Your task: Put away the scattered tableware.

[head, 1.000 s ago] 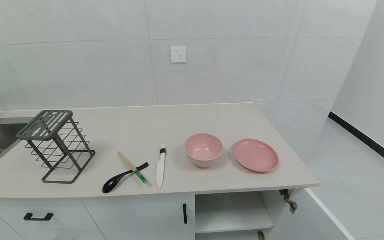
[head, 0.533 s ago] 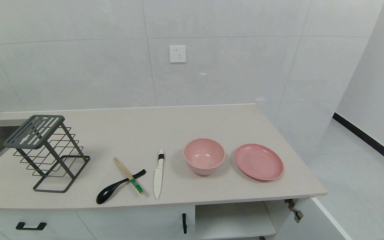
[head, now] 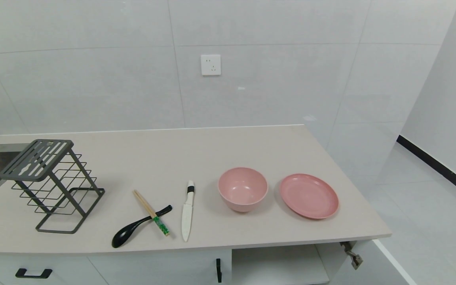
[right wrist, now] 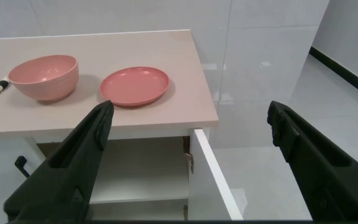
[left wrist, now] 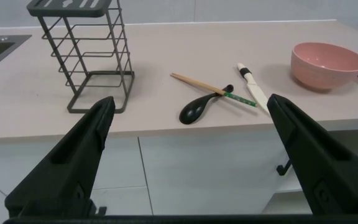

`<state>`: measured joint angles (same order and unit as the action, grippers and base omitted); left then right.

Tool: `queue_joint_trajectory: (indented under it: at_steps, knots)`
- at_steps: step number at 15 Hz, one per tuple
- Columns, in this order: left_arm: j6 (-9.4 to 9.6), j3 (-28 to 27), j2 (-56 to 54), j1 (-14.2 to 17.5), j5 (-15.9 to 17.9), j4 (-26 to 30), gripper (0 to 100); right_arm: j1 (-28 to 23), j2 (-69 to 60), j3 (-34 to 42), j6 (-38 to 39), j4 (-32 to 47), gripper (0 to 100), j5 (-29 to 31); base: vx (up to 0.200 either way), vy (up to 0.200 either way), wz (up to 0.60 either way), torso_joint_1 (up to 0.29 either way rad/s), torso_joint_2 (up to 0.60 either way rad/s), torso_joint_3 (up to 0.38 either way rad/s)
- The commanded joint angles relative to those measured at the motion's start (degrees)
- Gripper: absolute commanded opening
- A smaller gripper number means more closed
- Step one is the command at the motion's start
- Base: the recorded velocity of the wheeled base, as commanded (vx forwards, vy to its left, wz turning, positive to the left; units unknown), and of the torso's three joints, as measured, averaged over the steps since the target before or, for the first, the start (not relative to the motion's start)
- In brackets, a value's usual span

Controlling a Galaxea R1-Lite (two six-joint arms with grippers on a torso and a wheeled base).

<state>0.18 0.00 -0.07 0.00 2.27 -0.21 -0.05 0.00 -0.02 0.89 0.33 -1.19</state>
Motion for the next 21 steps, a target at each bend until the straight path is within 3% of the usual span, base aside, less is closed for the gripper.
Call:
queue_joint_trajectory:
  at_steps: [1,6,19,20,21]
  knots:
    - [-0.01,0.0,0.07,0.0,0.02,0.03,100,-0.04,0.09,-0.06,-0.01,0.02,100,-0.04,0.0,0.0,0.0,0.0,0.0,0.0]
    - [0.08,0.0,0.07,0.0,0.11,0.03,100,0.05,0.09,0.02,-0.01,0.02,100,-0.04,0.0,0.0,0.0,0.152,-0.3,-0.153]
    - [-0.01,0.0,0.07,0.0,0.46,0.12,100,-0.04,0.09,-0.06,-0.45,0.02,100,0.14,0.015,0.0,0.0,0.001,0.0,-0.001]
    - [-0.01,0.0,0.07,0.0,0.46,0.12,100,0.05,0.0,0.02,-0.71,-0.59,100,0.4,0.0,0.0,0.0,0.0,0.0,0.0]
    - [-0.01,0.0,0.07,0.0,0.46,0.03,100,-0.04,0.09,0.02,-0.71,-6.39,100,0.49,0.0,0.0,0.0,0.0,0.0,0.0]
